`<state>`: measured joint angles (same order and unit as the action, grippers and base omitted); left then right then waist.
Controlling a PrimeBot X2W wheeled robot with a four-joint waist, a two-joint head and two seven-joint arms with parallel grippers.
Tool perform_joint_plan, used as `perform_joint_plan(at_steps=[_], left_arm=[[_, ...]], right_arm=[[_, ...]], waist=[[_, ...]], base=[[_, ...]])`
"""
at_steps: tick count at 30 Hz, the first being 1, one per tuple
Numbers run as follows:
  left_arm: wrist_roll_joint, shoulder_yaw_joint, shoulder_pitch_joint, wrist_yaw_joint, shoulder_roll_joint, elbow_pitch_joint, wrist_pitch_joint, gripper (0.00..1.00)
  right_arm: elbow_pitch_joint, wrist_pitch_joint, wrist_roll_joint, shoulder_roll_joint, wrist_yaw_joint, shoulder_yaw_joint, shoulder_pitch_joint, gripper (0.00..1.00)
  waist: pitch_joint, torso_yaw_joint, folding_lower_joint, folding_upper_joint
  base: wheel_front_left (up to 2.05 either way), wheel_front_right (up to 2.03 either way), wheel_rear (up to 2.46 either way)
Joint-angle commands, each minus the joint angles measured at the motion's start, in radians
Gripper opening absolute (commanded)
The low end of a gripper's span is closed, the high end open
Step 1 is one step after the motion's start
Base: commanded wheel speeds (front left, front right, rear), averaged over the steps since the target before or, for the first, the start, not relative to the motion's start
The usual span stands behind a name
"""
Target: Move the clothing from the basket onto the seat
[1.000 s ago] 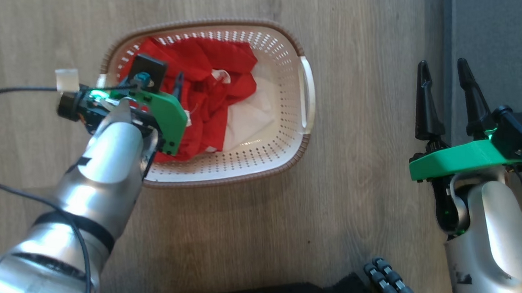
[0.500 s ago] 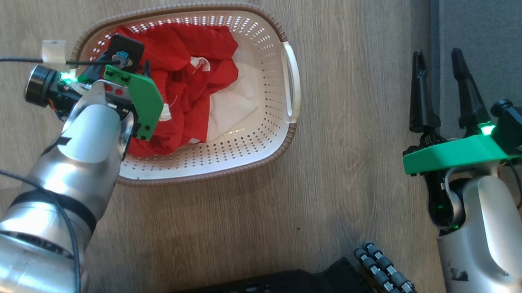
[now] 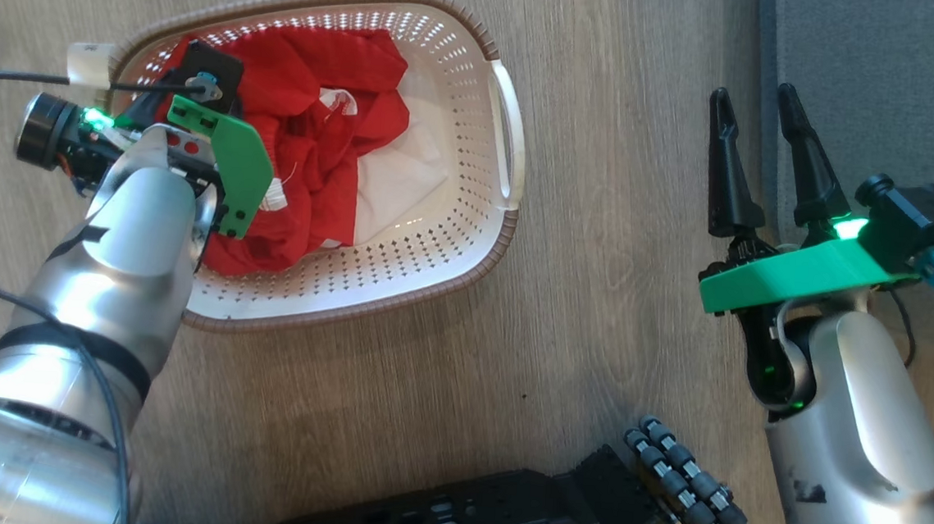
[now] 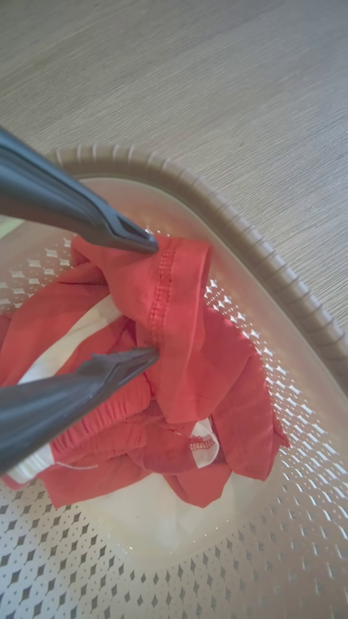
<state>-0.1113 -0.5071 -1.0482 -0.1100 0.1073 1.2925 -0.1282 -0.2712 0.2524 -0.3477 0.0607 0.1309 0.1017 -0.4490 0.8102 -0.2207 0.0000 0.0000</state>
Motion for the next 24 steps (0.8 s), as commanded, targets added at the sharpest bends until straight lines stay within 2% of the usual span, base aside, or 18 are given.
perform_joint_plan(at_steps=[1, 5, 9, 11, 12, 13, 18, 24], left_arm=[[0.013, 0.008, -0.007, -0.006, 0.036, -0.006, 0.004, 1.0], [0.018, -0.006, -0.011, -0.006, 0.046, -0.004, 0.024, 1.0], [0.024, -0.021, -0.013, -0.006, 0.055, -0.004, 0.033, 0.64], [0.024, -0.025, -0.014, -0.005, 0.058, -0.003, 0.032, 0.33], [0.021, -0.026, -0.013, -0.004, 0.058, -0.003, 0.029, 0.11], [0.016, -0.024, -0.011, 0.0, 0.057, -0.003, 0.024, 0.0], [-0.009, -0.021, 0.011, 0.023, 0.023, -0.003, -0.024, 0.0], [-0.061, 0.008, 0.072, 0.044, 0.001, -0.006, -0.097, 0.0]], right_arm=[[0.023, 0.009, -0.012, -0.01, 0.0, 0.021, 0.014, 1.0], [0.025, 0.009, -0.021, -0.01, 0.0, 0.028, 0.01, 1.0], [0.027, 0.009, -0.029, -0.01, 0.0, 0.033, 0.008, 1.0], [0.027, 0.009, -0.03, -0.01, 0.0, 0.032, 0.006, 1.0], [0.027, 0.009, -0.03, -0.01, 0.0, 0.031, 0.006, 1.0], [0.026, 0.009, -0.03, -0.01, 0.0, 0.03, 0.007, 1.0], [0.012, 0.009, -0.024, -0.01, 0.0, 0.013, 0.028, 1.0], [-0.01, 0.009, -0.019, -0.01, 0.0, 0.007, 0.059, 1.0]], waist=[[0.004, -0.002, 0.0, 0.0], [0.014, -0.009, 0.0, 0.0], [0.023, -0.019, 0.0, 0.0], [0.025, -0.023, 0.0, 0.0], [0.024, -0.025, 0.0, 0.0], [0.022, -0.025, 0.0, 0.0], [-0.021, -0.006, 0.0, 0.0], [-0.142, 0.032, 0.0, 0.0]], base=[[0.0, 0.0, 0.0], [0.0, 0.0, 0.0], [0.0, 0.0, 0.0], [0.0, 0.0, 0.0], [0.0, 0.0, 0.0], [0.0, 0.0, 0.0], [0.0, 0.0, 0.0], [0.0, 0.0, 0.0]])
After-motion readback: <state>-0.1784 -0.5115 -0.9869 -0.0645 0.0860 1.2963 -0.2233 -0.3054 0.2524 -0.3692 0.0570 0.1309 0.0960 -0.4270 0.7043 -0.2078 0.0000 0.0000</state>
